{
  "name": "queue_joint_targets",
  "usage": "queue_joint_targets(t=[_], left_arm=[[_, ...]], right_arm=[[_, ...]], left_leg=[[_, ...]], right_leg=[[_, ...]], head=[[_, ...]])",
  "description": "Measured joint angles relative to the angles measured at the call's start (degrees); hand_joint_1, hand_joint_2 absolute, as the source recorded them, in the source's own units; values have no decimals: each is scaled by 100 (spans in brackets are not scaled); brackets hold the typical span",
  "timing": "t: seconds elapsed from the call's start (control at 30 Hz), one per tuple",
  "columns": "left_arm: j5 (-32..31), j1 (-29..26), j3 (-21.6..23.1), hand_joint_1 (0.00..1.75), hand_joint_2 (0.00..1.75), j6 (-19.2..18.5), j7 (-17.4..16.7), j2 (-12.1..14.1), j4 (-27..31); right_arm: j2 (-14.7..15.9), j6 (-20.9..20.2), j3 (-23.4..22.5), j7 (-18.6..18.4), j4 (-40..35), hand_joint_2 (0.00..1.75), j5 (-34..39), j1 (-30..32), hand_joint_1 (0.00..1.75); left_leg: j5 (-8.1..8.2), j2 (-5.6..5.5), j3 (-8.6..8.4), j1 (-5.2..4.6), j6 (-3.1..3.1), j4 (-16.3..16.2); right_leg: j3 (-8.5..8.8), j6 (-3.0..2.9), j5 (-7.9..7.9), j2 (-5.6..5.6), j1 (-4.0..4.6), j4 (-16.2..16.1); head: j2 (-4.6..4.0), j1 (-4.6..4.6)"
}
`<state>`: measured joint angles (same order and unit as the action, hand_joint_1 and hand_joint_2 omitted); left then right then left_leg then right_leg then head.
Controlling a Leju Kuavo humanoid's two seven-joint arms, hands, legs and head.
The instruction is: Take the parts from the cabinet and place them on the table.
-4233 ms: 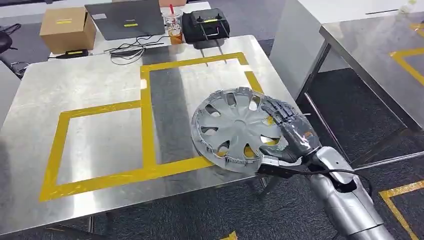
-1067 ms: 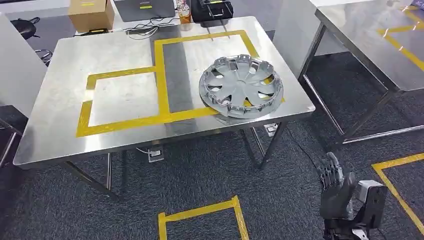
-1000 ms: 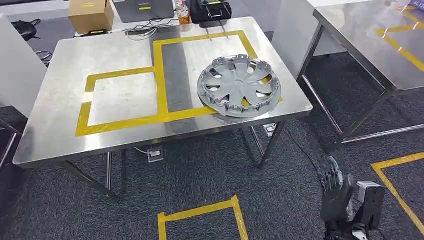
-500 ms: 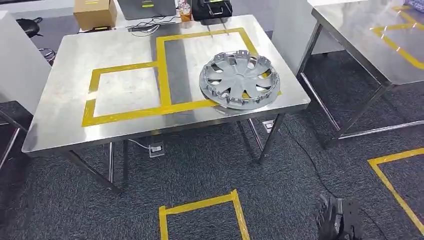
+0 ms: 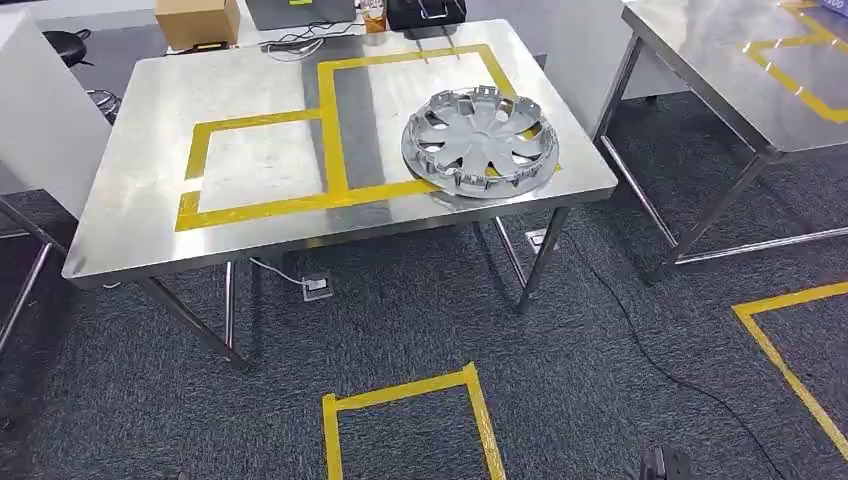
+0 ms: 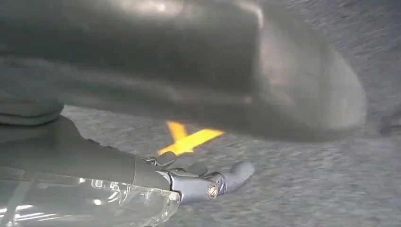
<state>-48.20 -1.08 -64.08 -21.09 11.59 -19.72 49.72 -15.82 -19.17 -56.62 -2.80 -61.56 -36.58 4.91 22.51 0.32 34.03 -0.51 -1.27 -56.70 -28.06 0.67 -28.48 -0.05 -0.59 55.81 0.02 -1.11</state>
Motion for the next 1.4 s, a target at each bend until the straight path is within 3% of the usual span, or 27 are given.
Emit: queue_joint_targets(t=[0.03,0.07,0.17,0.23,0.27,0.33,0.37,0.47,0.53,0.6,0.67,0.7,0.73,0.77,0.83,0.87,0.9,1.03,1.07,1.1,1.17,1.2,1.23,1.27,1.33,1.37,1.4], left_arm=[[16,-6,0,0,0,-2,-11,15,0],[20,-8,0,0,0,-2,-18,24,-4],[35,-6,11,0,0,11,-18,42,-37],[57,-8,11,0,0,20,-18,48,-70],[72,-8,13,0,0,20,-18,57,-79],[88,-6,33,0,0,28,-16,72,-87],[90,2,42,0,0,35,-15,78,-87],[96,-7,66,0,0,31,-13,85,-98],[101,-16,79,0,0,17,-13,90,-98],[107,1,96,0,0,15,-13,90,-98],[107,-7,96,0,0,17,-15,90,-98],[107,-5,96,0,0,17,-13,92,-101],[107,-3,98,0,0,17,-13,92,-107],[107,-5,98,0,0,17,-15,92,-111],[107,-2,101,0,0,20,-13,94,-120],[107,0,103,0,0,22,-15,94,-125],[107,-2,111,0,0,42,-15,94,-131],[129,2,116,0,0,109,15,122,-201],[131,-12,114,0,0,125,20,144,-210],[131,-18,111,0,0,125,22,144,-225],[131,-14,111,0,0,136,22,160,-240],[131,-12,114,0,0,140,22,168,-254],[131,-12,114,0,0,140,22,179,-269],[131,-12,116,0,0,142,22,188,-280],[131,-7,120,0,0,168,22,205,-295],[131,0,127,0,0,199,28,212,-304],[131,17,140,0,0,219,35,216,-315]], right_arm=[[-4,-13,-104,-15,93,0,-73,-23,0],[7,-18,-200,-22,165,0,-134,-47,0],[15,-18,-450,-72,346,0,-293,-65,0],[13,-18,-591,-120,418,0,-392,-74,0],[4,-18,-641,-133,447,0,-423,-76,0],[-9,-24,-739,-157,486,0,-477,-86,0],[-20,-31,-781,-171,497,0,-495,-104,0],[-28,-66,-853,-177,523,0,-541,-154,0],[-39,-98,-923,-173,541,0,-565,-164,0],[-40,-137,-978,-164,567,0,-578,-179,0],[-37,-153,-1002,-127,604,0,-595,-202,0],[-33,-153,-1019,-105,626,0,-604,-206,0],[-26,-155,-1035,-87,650,0,-613,-213,0],[-26,-155,-1041,-81,674,0,-613,-218,0],[-24,-155,-1050,-79,698,0,-619,-232,0],[-20,-155,-1050,-77,707,0,-621,-249,0],[-13,-155,-1052,-68,718,0,-628,-280,0],[-2,-155,-1091,-24,779,0,-670,-293,0],[-11,-155,-1100,-20,788,0,-672,-307,0],[-4,-153,-1107,-18,792,0,-672,-309,0],[-9,-155,-1115,-18,807,0,-680,-302,0],[-11,-157,-1126,-18,818,0,-694,-302,0],[-13,-160,-1135,-18,825,0,-713,-302,0],[-15,-160,-1142,-18,831,0,-718,-302,0],[-26,-166,-1172,-18,851,0,-735,-301,0],[-26,-173,-1183,-18,862,0,-755,-304,0],[-26,-184,-1185,-18,868,0,-772,-302,0]], left_leg=[[19,-9,26,21,27,-32],[221,-23,87,29,69,-168],[1112,-26,508,92,162,-1468],[1246,-27,497,115,181,-1807],[1141,-26,296,120,178,-1571],[750,-32,-439,122,148,-482],[722,-51,-753,117,117,27],[660,-49,-690,42,37,38],[534,-31,-600,38,-70,90],[393,-7,-454,66,-160,123],[266,0,-284,46,-202,116],[196,9,-216,33,-206,109],[122,11,-117,20,-206,100],[60,12,-31,16,-200,89],[-38,13,131,15,-173,43],[-86,11,195,14,-151,8],[-122,11,252,-20,-117,-33],[-342,20,282,14,29,7],[-209,-11,340,54,66,-61],[131,-15,399,66,110,-245],[909,-15,577,101,195,-1101],[1098,-15,638,115,222,-1510],[1107,-15,632,128,243,-1778],[965,-14,533,143,250,-1831],[536,-15,-45,169,241,-1211],[499,-26,-443,171,230,-678],[763,-55,-772,160,207,-137]], right_leg=[[-21,-46,64,-6,-71,-30],[-54,-68,95,-15,-63,-22],[-217,-107,221,-23,-57,-2],[-308,-91,282,-22,-55,31],[-360,-79,314,-21,-57,48],[-415,-38,367,-10,-61,59],[-421,2,398,-7,-62,59],[-469,109,501,-11,-48,54],[-495,195,601,-10,-37,9],[-692,94,156,-8,-54,393],[-962,13,-431,-6,-56,1253],[-1064,29,-614,-5,-57,1686],[-1049,82,-619,-5,-62,1907],[-901,152,-486,-6,-65,1832],[-323,253,-173,-6,-63,1055],[76,235,-138,-7,-63,473],[380,167,-288,-8,-30,-57],[230,-14,-168,7,5,-76],[175,-63,-92,-14,-44,-86],[107,-126,-29,-16,-43,-85],[-61,-138,118,-19,-42,-78],[-141,-129,184,-20,-41,-71],[-219,-117,248,-21,-43,-60],[-289,-100,309,-20,-47,-41],[-477,-53,413,-15,-58,19],[-538,-26,454,-13,-62,47],[-574,20,494,-13,-52,60]], head=[[0,4],[0,-4],[0,-44],[0,-44],[0,-46],[0,-46],[0,-44],[0,-48],[0,-35],[0,-15],[0,9],[0,9],[0,11],[0,11],[0,13],[0,13],[0,13],[0,2],[0,22],[0,2],[0,-13],[0,-15],[0,-15],[0,-18],[0,-15],[0,-18],[0,-24]])
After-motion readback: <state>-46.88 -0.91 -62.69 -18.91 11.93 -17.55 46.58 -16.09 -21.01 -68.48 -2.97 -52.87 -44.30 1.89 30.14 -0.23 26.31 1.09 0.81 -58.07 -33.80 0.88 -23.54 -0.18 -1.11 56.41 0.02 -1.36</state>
